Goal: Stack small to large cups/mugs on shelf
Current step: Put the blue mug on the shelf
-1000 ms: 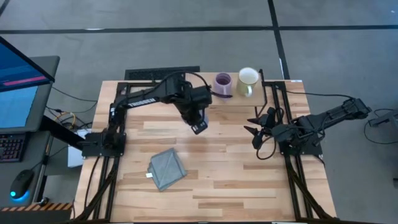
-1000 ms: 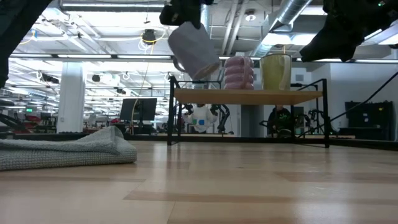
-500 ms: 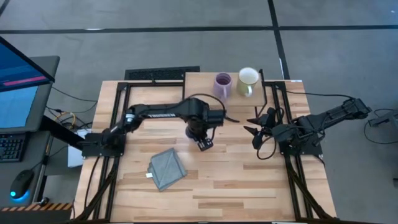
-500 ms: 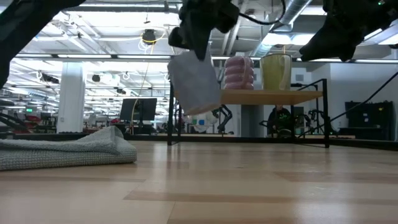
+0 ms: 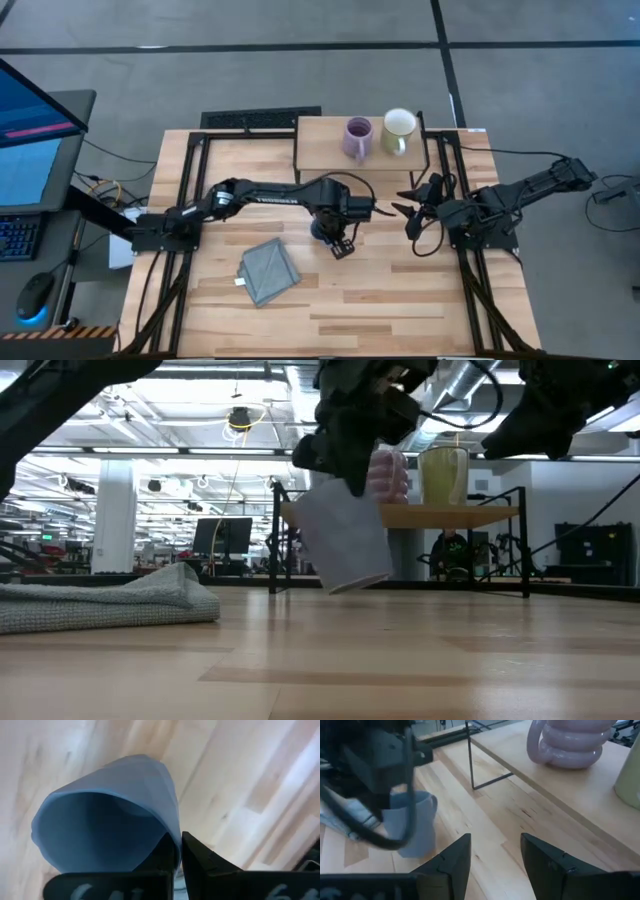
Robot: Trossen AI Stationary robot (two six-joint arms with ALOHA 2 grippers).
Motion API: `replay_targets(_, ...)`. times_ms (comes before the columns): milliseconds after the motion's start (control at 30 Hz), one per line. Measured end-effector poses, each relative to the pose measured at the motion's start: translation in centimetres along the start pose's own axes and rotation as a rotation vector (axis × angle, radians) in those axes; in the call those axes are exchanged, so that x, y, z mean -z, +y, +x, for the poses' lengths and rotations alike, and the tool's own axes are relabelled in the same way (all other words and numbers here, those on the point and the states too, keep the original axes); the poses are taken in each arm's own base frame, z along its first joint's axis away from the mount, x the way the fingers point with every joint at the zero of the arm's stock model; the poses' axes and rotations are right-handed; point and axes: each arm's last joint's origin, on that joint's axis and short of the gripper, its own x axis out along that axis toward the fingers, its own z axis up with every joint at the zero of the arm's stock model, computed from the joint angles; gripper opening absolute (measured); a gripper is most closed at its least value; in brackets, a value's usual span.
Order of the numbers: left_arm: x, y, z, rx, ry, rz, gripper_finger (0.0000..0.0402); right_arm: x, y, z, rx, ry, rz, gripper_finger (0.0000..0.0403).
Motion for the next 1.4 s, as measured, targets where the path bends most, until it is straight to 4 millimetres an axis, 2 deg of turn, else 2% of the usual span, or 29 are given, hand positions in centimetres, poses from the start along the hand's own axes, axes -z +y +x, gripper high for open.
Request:
replay_targets(567,0.0,0.6,0.2,-0.057,0.017,-0.058,0.0000,1.0,1.4,1.8,-0.006,0.096,-0.066,0.0193)
replay_targets(1167,0.4,0.9,1.3,-0.079,0.071,-0.076,0.0001,0.7,1.5,1.8,-0.019,0.072,-0.044,0.0193)
replay_targets(1400,0.2,0.8,1.3,-0.050,0.059,-0.074,0.0029,0.7,1.5,1.8,-0.019,0.072,-0.044,0.0193)
